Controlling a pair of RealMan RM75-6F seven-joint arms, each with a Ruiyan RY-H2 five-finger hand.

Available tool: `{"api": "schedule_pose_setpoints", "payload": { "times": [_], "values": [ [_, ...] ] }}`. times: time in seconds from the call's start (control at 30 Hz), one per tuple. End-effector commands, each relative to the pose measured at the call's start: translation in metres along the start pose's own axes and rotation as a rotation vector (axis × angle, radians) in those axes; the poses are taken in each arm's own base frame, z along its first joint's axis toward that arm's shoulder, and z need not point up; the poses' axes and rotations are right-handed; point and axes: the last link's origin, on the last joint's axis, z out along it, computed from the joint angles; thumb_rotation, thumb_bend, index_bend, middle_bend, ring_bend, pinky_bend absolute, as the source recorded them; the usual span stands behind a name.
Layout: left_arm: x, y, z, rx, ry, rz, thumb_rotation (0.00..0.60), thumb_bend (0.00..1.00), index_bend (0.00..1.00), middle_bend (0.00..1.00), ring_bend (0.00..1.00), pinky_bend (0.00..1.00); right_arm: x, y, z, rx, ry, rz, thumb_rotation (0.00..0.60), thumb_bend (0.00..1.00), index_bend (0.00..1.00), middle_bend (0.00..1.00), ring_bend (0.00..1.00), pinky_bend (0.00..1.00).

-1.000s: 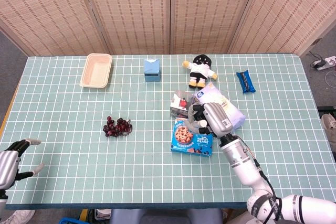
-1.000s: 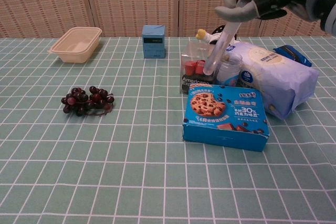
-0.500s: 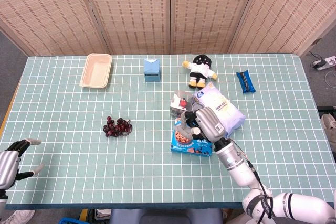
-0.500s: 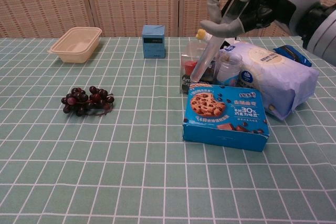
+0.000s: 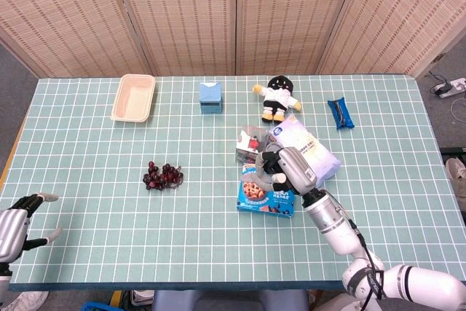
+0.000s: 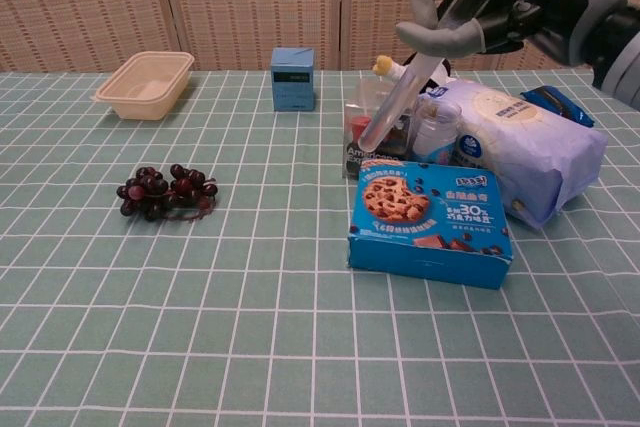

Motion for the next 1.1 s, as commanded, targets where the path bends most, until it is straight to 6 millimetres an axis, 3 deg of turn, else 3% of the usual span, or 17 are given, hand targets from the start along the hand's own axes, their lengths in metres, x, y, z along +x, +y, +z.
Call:
{"api": "schedule_pose_setpoints", "payload": {
  "times": [0.03,0.23,0.5,0.63,0.83,1.1],
  "values": [
    [0.000,0.000,0.000,0.000,0.000,0.000,0.600,0.10,0.41,0.35,0.34,0.57,-0.012,0.009,-0.001,0.115,0.065,-0.352,0.600,0.51,0.85,1.00,1.00,1.00],
    [0.000,0.000,-0.001,-0.001,0.004,-0.002,0.600,0.10,0.41,0.35,0.34,0.57,-0.014,0.010,-0.002,0.096,0.060,-0.223,0.600,0.51,0.85,1.00,1.00,1.00],
    [0.000,0.000,0.000,-0.001,-0.001,0.000,0.600,0.10,0.41,0.35,0.34,0.57,-0.007,0.002,-0.004,-0.067,0.016,0.307,0.600,0.51,0.85,1.00,1.00,1.00],
    [0.000,0.000,0.000,0.000,-0.004,0.000,0.600,0.10,0.41,0.35,0.34,0.57,0.001,0.002,-0.004,-0.098,-0.015,0.422,0.600,0.51,0.85,1.00,1.00,1.00],
    [-0.001,0.000,0.000,0.001,-0.007,0.002,0.600,0.10,0.41,0.35,0.34,0.57,0.003,0.008,-0.006,-0.082,-0.011,0.285,0.600,0.51,0.85,1.00,1.00,1.00],
    [-0.001,0.000,0.000,0.001,-0.008,0.002,0.600,0.10,0.41,0.35,0.34,0.57,-0.003,0.019,-0.008,0.020,0.059,-0.262,0.600,0.51,0.85,1.00,1.00,1.00]
  ]
}}
